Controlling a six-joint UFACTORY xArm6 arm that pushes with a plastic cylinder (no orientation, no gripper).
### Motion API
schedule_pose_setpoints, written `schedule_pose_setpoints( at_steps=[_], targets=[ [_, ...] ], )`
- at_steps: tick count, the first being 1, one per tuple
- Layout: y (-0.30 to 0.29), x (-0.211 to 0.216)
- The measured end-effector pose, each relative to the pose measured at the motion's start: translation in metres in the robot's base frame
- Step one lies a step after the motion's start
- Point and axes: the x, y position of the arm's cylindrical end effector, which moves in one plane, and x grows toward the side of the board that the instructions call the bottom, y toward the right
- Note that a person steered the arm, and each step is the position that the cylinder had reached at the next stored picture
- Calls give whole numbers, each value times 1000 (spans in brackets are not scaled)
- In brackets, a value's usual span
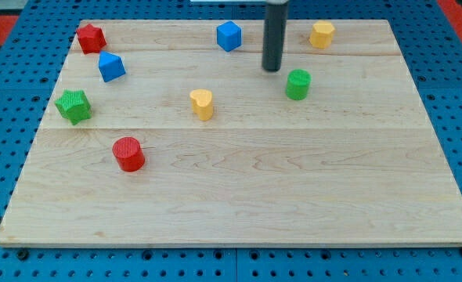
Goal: Place the green circle right to the yellow heart
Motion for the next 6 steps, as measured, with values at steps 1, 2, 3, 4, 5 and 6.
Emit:
schedule_pose_setpoints(
  at_steps=[1,2,3,4,5,6],
  targets=[
    [27,68],
    [-15,32],
    [-44,55],
    [-57,82],
    [-50,97],
    [24,103]
  ],
)
